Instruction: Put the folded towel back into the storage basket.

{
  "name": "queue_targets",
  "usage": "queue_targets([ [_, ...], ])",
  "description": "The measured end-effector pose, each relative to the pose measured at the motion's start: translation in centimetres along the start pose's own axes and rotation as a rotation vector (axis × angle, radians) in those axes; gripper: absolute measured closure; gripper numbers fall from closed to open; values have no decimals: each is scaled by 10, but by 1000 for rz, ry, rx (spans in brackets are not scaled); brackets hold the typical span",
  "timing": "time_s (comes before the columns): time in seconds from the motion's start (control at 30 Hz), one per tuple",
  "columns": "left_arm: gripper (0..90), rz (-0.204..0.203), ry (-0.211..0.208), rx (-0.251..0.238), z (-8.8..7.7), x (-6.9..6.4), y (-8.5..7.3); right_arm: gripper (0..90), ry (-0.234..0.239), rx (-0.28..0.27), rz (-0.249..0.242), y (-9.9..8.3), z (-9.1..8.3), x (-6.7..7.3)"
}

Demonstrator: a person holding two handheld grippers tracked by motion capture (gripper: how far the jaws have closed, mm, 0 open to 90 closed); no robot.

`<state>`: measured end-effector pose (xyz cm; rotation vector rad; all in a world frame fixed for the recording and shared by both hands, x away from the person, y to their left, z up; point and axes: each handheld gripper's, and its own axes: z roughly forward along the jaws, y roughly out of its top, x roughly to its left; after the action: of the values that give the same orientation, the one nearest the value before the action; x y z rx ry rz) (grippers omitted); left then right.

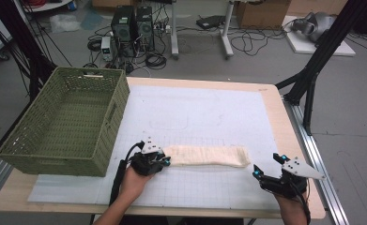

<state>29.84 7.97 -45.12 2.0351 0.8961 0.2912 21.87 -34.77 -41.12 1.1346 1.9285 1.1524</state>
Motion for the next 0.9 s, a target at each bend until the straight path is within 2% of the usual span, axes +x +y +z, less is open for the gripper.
queue_targets([
  [0.1,806,-27,15,-17,-1,3,0,164,-1,-3,-2,0,0,-1],
  [0.23,807,-55,15,-71,-7,10,1,163,-2,-1,3,-2,1,-2],
  [0.37,804,-31,10,-95,-11,14,-3,169,-13,3,26,-3,1,-5],
  [0.43,804,-37,1,-117,-13,16,-5,198,-17,4,41,-4,2,-7],
  [0.5,799,-47,-18,-139,-14,18,-5,173,-31,3,52,-5,3,-8],
  [0.53,796,-44,-22,-149,-15,18,-5,165,-30,9,74,-5,6,-8],
  [0.7,795,-30,-26,-144,-15,18,-5,166,-18,38,83,-5,16,-4],
  [0.77,795,-30,-29,-142,-16,18,-5,172,-3,52,71,-4,22,-2],
  [0.83,794,-35,-32,-142,-16,18,-6,232,11,75,65,-2,28,1],
  [0.9,793,-34,-31,-143,-15,18,-6,241,23,72,48,-1,33,3],
])
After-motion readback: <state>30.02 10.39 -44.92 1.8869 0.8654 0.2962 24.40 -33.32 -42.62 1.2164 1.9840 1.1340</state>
